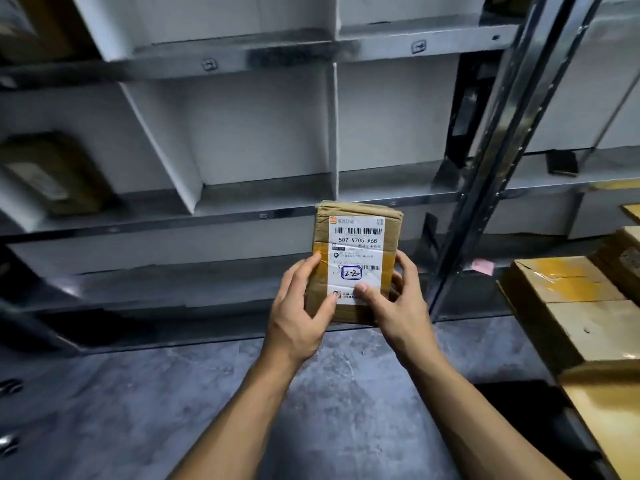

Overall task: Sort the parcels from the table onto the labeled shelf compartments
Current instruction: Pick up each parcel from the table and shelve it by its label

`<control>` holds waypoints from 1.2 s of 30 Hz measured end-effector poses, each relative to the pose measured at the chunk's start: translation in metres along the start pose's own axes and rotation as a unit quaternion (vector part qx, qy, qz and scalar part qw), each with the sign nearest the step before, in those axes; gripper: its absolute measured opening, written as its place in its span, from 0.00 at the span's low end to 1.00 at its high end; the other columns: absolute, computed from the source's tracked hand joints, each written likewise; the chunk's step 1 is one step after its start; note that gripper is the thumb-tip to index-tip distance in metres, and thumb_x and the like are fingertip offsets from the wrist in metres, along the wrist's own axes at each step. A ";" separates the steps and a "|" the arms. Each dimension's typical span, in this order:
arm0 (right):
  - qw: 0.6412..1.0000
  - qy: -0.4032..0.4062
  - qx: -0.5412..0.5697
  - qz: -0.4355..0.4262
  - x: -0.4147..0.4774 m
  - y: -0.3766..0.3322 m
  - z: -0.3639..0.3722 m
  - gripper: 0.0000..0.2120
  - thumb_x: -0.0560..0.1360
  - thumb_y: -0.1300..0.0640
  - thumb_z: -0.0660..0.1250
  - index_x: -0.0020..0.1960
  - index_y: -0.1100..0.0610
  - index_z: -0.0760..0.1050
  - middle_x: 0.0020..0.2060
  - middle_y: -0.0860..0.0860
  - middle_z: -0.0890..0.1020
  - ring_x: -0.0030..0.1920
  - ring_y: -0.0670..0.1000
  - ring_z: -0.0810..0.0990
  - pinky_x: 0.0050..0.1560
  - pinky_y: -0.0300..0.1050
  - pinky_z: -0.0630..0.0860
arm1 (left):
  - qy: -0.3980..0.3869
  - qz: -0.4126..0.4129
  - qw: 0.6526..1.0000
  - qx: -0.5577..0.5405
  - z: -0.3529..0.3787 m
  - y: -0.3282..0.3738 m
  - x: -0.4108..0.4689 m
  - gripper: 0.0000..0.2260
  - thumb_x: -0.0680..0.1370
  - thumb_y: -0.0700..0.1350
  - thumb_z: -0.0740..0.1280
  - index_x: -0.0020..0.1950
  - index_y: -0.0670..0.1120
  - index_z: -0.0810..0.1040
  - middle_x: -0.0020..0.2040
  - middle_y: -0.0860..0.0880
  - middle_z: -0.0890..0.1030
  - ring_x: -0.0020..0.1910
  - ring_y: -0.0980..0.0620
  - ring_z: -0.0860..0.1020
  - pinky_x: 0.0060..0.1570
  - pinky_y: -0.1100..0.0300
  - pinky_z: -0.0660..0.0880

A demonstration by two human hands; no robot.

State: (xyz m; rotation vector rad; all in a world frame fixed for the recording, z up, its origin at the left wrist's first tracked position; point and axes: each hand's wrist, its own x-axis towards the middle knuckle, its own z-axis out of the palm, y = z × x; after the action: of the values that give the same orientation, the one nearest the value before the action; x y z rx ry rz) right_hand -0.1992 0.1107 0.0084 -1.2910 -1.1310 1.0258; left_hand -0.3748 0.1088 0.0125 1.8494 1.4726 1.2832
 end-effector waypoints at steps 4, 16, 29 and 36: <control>0.999 -0.032 0.034 -0.012 0.004 -0.006 0.058 0.34 0.73 0.53 0.76 0.73 0.38 0.66 0.62 0.45 0.82 0.64 0.49 0.79 0.63 0.61 0.77 | 0.006 -0.009 1.000 0.008 -0.051 -0.023 0.001 0.28 0.76 0.49 0.68 0.74 0.60 0.64 0.68 0.61 0.69 0.66 0.66 0.69 0.61 0.75 0.66; 0.993 -0.096 0.069 -0.031 0.008 -0.026 0.270 0.33 0.76 0.58 0.73 0.75 0.41 0.63 0.63 0.44 0.80 0.64 0.46 0.79 0.63 0.59 0.78 | 0.074 -0.065 0.987 0.129 -0.257 -0.134 0.011 0.25 0.78 0.48 0.68 0.74 0.52 0.67 0.69 0.53 0.70 0.68 0.56 0.68 0.66 0.65 0.65; 0.988 -0.145 0.028 -0.053 0.036 -0.032 0.411 0.35 0.75 0.55 0.74 0.76 0.43 0.62 0.65 0.44 0.79 0.66 0.47 0.77 0.63 0.58 0.78 | -0.071 -0.140 0.881 0.446 -0.388 -0.212 0.037 0.27 0.79 0.58 0.60 0.77 0.55 0.59 0.74 0.52 0.64 0.73 0.49 0.61 0.71 0.51 0.58; 0.988 -0.140 0.023 -0.057 0.081 -0.026 0.468 0.34 0.75 0.54 0.75 0.75 0.42 0.62 0.62 0.39 0.79 0.62 0.43 0.79 0.64 0.57 0.78 | -0.103 -0.151 0.863 0.472 -0.415 -0.248 0.081 0.26 0.79 0.57 0.60 0.76 0.53 0.60 0.73 0.51 0.66 0.70 0.47 0.64 0.68 0.50 0.62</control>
State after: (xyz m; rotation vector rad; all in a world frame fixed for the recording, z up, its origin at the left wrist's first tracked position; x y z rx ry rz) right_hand -0.6469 0.2724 0.0181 -1.0534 -1.3679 1.1649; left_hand -0.8587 0.1838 0.0403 2.0428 2.3765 0.1473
